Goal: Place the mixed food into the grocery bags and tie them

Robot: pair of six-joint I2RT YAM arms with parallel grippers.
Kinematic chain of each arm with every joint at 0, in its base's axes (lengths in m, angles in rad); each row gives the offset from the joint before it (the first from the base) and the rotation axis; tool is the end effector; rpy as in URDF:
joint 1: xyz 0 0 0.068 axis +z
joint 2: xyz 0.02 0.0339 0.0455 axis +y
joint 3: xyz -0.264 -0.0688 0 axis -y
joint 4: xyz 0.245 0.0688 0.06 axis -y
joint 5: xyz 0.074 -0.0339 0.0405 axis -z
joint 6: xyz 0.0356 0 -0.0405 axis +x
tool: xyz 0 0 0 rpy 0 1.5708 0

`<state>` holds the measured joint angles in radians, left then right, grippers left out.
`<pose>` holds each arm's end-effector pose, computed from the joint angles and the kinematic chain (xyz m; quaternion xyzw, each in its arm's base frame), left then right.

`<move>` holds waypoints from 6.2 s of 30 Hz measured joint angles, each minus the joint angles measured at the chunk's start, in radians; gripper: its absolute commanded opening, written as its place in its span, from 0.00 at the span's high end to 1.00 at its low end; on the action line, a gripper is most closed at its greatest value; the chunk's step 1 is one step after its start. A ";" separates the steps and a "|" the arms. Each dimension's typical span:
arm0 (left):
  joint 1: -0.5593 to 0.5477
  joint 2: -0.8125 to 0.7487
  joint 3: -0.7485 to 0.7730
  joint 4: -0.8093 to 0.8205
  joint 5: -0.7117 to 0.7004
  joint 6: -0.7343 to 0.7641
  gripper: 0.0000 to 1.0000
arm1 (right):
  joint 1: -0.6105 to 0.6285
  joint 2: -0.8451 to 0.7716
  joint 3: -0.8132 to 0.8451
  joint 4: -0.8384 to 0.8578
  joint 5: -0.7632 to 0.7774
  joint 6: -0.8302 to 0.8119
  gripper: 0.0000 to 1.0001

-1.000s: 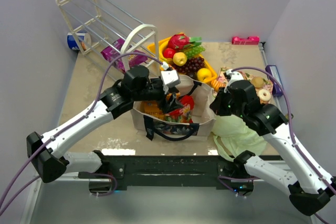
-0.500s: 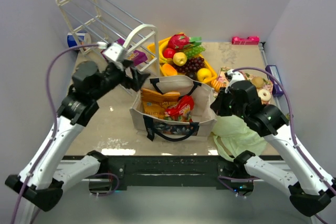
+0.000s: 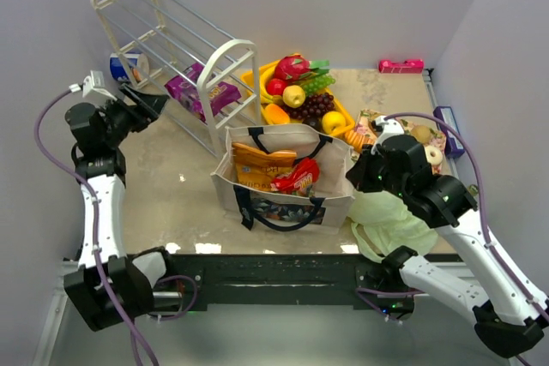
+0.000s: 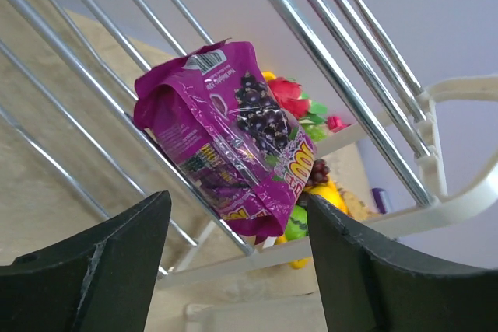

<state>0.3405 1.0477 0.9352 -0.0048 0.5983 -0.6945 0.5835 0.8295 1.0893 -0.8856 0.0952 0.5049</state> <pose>0.2339 0.0616 0.3622 -0.1831 0.7175 -0.3286 0.5862 0.1285 0.0808 0.3650 -0.0133 0.8896 0.1991 0.4109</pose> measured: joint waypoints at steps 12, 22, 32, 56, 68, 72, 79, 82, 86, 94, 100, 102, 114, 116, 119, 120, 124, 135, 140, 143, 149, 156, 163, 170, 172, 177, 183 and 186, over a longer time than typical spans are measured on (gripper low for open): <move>-0.001 0.199 -0.028 0.200 0.037 -0.153 0.25 | 0.000 0.000 -0.003 0.002 0.000 0.000 0.91; -0.126 0.331 0.051 0.196 -0.021 -0.139 0.25 | 0.000 -0.001 -0.003 0.001 0.002 0.000 0.91; -0.134 0.408 0.095 0.195 -0.059 -0.115 0.30 | 0.000 -0.019 -0.003 -0.014 0.019 0.000 0.91; -0.079 0.147 0.008 0.135 -0.190 -0.043 1.00 | 0.000 -0.019 -0.003 -0.014 0.023 -0.001 0.91; -0.103 -0.121 0.020 -0.113 -0.311 0.179 1.00 | 0.000 0.002 -0.003 0.004 0.018 -0.014 0.91; -0.128 -0.126 0.139 -0.276 -0.365 0.237 1.00 | 0.000 0.003 -0.003 0.005 0.016 -0.016 0.92; -0.154 -0.238 0.261 -0.336 -0.338 0.347 1.00 | -0.001 0.016 0.000 0.021 -0.005 -0.020 0.91; -0.215 -0.277 0.270 -0.320 -0.216 0.376 1.00 | -0.001 0.022 0.006 0.021 -0.010 -0.024 0.92; -0.295 -0.296 0.280 -0.299 -0.058 0.386 1.00 | -0.001 0.032 0.011 0.020 -0.010 -0.029 0.91; -0.395 -0.241 0.286 -0.250 0.050 0.387 1.00 | -0.001 0.034 0.012 0.020 -0.009 -0.031 0.92; -0.479 -0.187 0.286 -0.251 0.040 0.404 1.00 | -0.001 0.042 0.013 0.020 -0.009 -0.031 0.91; -0.519 -0.181 0.286 -0.248 0.028 0.411 1.00 | -0.001 0.050 0.020 0.021 -0.009 -0.030 0.92; -1.217 0.042 0.235 -0.218 -0.308 0.642 1.00 | -0.001 0.070 0.026 0.027 -0.009 -0.027 0.92; -1.254 0.116 0.212 -0.210 -0.336 0.683 1.00 | 0.000 0.064 0.026 0.014 -0.011 -0.025 0.92; -1.257 0.230 0.166 -0.207 -0.360 0.732 1.00 | 0.000 0.043 0.026 0.007 -0.008 -0.023 0.91; -1.255 0.252 0.153 -0.209 -0.360 0.740 1.00 | 0.000 0.035 0.026 0.002 -0.007 -0.023 0.91; -1.257 0.296 0.084 -0.211 -0.373 0.758 1.00 | 0.000 0.025 0.026 -0.010 -0.005 -0.018 0.91; -1.263 0.277 0.144 -0.321 -0.541 0.727 0.16 | 0.000 0.033 0.026 -0.004 -0.005 -0.018 0.91; -1.261 0.172 0.290 -0.446 -0.776 0.641 0.10 | 0.000 0.033 0.026 -0.004 -0.004 -0.018 0.90; -1.256 0.086 0.340 -0.503 -0.888 0.593 0.06 | 0.000 0.033 0.026 -0.004 -0.005 -0.019 0.89; -1.184 0.011 0.331 -0.655 -0.970 0.482 0.06 | 0.000 0.033 0.026 0.000 -0.009 -0.019 0.89; -1.082 0.015 0.103 -0.687 -0.878 0.388 0.96 | 0.000 0.034 0.017 0.029 -0.052 -0.019 0.99; -1.087 -0.171 -0.014 -0.640 -0.921 0.262 1.00 | 0.000 0.033 -0.009 0.103 -0.145 -0.006 1.00; -1.087 -0.415 -0.102 -0.709 -1.068 0.153 1.00 | 0.057 0.082 -0.022 0.191 -0.216 0.025 1.00; -1.087 -0.446 -0.108 -0.734 -1.113 0.147 1.00 | 0.097 0.117 -0.023 0.234 -0.219 0.037 1.00; -1.081 -0.409 -0.109 -0.735 -1.213 0.184 1.00 | 0.184 0.233 0.004 0.341 -0.214 0.054 1.00; -0.889 -0.283 -0.109 -0.605 -1.178 0.321 1.00 | 0.248 0.390 0.090 0.411 -0.192 0.053 1.00; -0.739 -0.237 -0.106 -0.531 -1.094 0.388 1.00 | 0.257 0.454 0.134 0.444 -0.192 0.052 1.00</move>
<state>-0.3988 0.8112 0.8291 -0.5358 -0.4957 -0.3065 0.8410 1.2835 1.2228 -0.4419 -0.0963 0.5568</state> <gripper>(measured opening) 0.062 0.014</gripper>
